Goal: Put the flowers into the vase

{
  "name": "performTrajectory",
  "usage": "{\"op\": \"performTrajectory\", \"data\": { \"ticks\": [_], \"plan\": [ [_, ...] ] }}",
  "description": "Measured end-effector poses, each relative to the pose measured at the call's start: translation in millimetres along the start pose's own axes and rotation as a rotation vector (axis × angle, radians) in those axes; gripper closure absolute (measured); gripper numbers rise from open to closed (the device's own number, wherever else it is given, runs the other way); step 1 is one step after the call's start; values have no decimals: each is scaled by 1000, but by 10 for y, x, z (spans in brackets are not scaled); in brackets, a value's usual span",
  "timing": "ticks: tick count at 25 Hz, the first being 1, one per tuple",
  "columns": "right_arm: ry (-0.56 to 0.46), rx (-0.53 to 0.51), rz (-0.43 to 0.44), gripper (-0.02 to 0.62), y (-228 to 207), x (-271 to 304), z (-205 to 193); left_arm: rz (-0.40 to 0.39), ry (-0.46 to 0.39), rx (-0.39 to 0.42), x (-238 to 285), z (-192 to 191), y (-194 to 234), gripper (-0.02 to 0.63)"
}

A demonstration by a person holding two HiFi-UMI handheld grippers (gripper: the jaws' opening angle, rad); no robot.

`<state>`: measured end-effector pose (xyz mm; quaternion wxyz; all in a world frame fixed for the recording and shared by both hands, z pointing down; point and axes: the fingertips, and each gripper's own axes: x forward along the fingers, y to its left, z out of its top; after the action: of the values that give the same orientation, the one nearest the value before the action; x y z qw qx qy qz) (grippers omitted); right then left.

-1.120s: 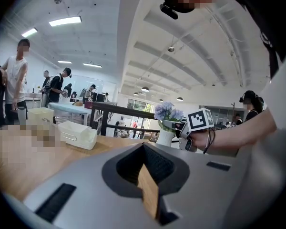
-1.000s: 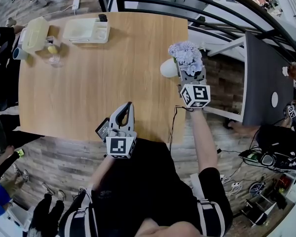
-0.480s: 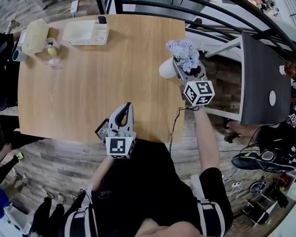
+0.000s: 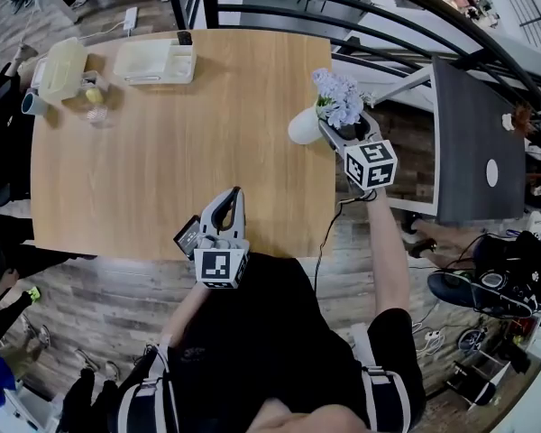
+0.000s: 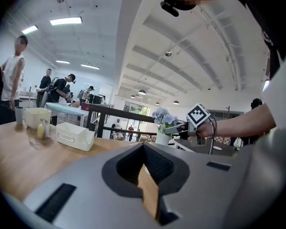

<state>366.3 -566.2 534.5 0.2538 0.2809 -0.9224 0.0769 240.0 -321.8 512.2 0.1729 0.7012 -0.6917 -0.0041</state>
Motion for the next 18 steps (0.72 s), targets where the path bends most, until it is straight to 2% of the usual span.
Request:
{"op": "performTrajectory", "data": {
  "ticks": [11,14,18],
  "plan": [
    [66,32,3,279,98,-441,83,-35,-29,14,-154,66,-27,575],
    [25,74,-12,281,177,-724,150,-44,-27,9,-216,85,-9,575],
    [-87,226,-32,281,287,-1179,60,-61,-8,35,-212,42,-118,575]
  ]
}}
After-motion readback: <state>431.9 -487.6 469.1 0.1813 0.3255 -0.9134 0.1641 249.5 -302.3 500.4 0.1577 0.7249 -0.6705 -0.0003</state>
